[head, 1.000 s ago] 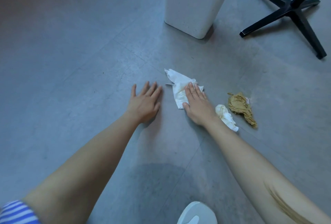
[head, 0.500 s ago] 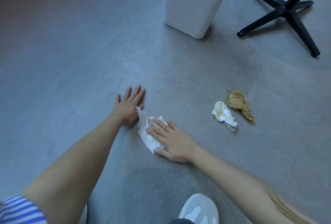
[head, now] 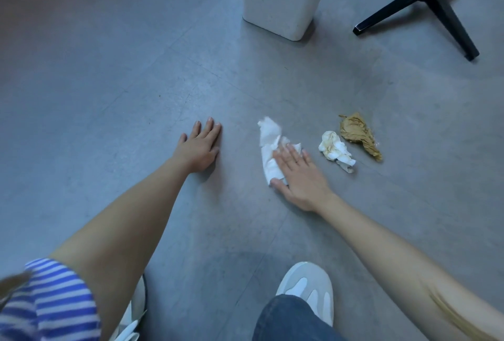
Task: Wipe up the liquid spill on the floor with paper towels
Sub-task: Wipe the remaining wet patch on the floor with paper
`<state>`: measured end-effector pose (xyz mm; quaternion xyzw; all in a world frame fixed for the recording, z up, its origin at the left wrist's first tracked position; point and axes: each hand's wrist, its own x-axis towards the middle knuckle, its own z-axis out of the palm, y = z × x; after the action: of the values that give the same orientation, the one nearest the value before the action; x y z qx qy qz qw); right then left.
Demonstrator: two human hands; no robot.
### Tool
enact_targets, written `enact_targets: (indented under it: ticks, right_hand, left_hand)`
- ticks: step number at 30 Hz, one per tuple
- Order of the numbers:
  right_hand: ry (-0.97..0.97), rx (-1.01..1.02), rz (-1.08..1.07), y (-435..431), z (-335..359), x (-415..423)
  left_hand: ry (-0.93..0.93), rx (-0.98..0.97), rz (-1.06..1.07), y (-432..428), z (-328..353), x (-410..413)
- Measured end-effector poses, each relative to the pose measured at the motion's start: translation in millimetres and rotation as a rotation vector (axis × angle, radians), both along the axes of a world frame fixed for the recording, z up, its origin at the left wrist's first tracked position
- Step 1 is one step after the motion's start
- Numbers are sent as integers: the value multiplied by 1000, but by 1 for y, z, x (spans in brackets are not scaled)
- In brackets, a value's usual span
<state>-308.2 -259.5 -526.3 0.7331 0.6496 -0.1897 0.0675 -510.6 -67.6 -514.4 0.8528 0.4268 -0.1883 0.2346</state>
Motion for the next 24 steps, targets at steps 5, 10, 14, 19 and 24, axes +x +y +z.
enact_targets:
  ticks: [5, 10, 14, 19, 24]
  right_hand:
    - [49, 23, 69, -17, -1, -34]
    - [-22, 4, -130, -9, 6, -17]
    - [47, 135, -290, -3, 25, 10]
    - [1081, 301, -1067, 16, 69, 41]
    - [855, 351, -1435, 0, 72, 89]
  left_hand:
    - [7, -12, 6, 2, 4, 1]
    - [-3, 35, 45, -13, 4, 12]
    - [-8, 77, 39, -17, 1, 26]
    - [-20, 60, -84, -17, 5, 58]
    - [-6, 56, -183, -14, 7, 87]
